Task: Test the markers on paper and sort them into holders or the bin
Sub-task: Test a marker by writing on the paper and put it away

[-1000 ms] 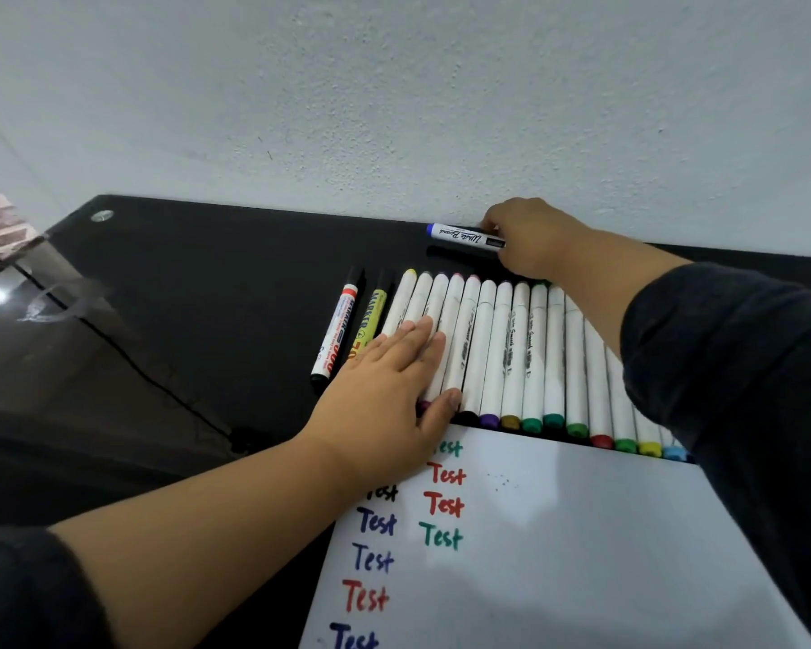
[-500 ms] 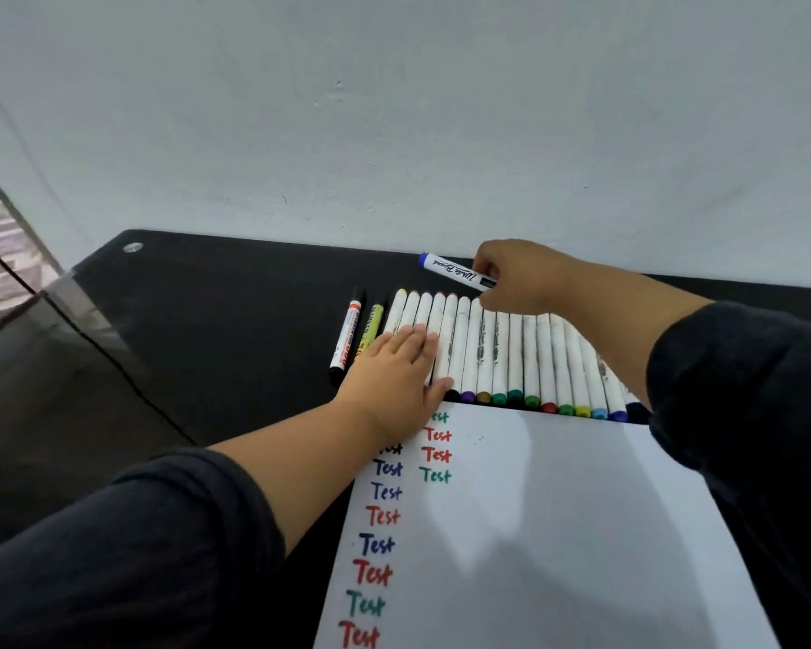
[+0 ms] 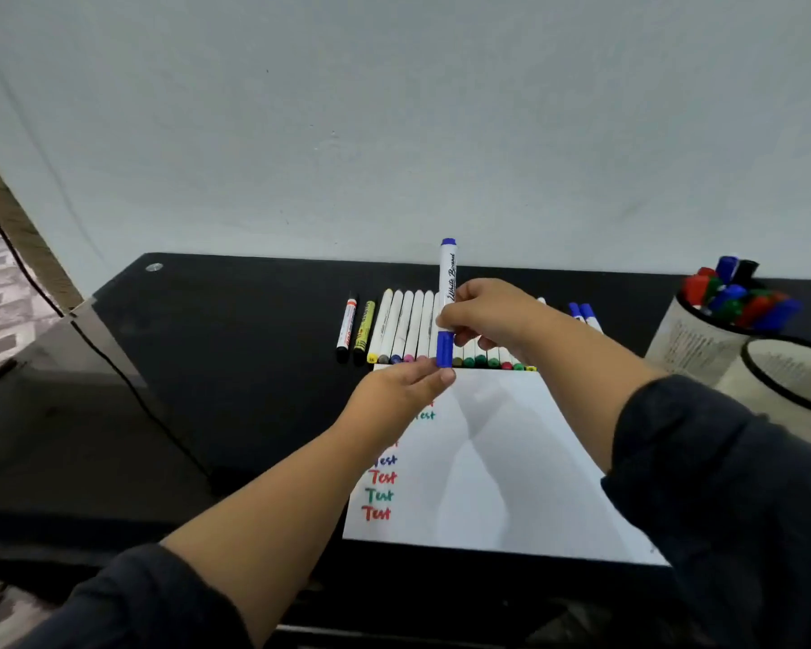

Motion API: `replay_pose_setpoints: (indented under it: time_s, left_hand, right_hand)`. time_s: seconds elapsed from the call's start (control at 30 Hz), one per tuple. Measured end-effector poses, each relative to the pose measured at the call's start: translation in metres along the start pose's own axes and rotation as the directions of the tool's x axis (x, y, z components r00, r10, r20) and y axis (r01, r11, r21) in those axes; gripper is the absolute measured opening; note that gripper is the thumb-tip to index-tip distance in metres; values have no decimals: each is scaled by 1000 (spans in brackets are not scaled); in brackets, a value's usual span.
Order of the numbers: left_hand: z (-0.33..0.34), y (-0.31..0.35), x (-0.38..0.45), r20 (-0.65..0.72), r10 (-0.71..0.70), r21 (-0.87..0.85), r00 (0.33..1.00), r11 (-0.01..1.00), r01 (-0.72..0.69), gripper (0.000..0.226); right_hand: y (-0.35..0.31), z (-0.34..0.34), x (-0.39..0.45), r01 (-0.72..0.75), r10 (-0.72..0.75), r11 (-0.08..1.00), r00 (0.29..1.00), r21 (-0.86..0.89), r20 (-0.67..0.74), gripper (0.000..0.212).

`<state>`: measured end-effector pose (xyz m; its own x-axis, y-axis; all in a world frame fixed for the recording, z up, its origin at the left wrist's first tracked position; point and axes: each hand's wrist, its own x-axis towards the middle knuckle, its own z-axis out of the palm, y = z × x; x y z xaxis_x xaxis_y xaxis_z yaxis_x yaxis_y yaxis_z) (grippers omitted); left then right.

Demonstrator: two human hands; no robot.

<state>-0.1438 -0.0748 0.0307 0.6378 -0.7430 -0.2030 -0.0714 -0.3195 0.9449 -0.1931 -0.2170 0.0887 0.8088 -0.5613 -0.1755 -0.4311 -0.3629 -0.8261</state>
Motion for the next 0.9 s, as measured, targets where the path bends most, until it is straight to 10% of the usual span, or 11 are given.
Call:
replay_pose_setpoints:
  time_s: [0.4,0.9]
  left_hand:
    - [2,-15,-65,-85,-78,-57,993,996,73,37]
    - [10,-45,-78,-191,69,346,979,938,1,33]
  right_hand:
    - [17,46,-84,-49,111,952,975,304,-191,14]
    - [49,89,-87,-90,211,921,933,380,-290,23]
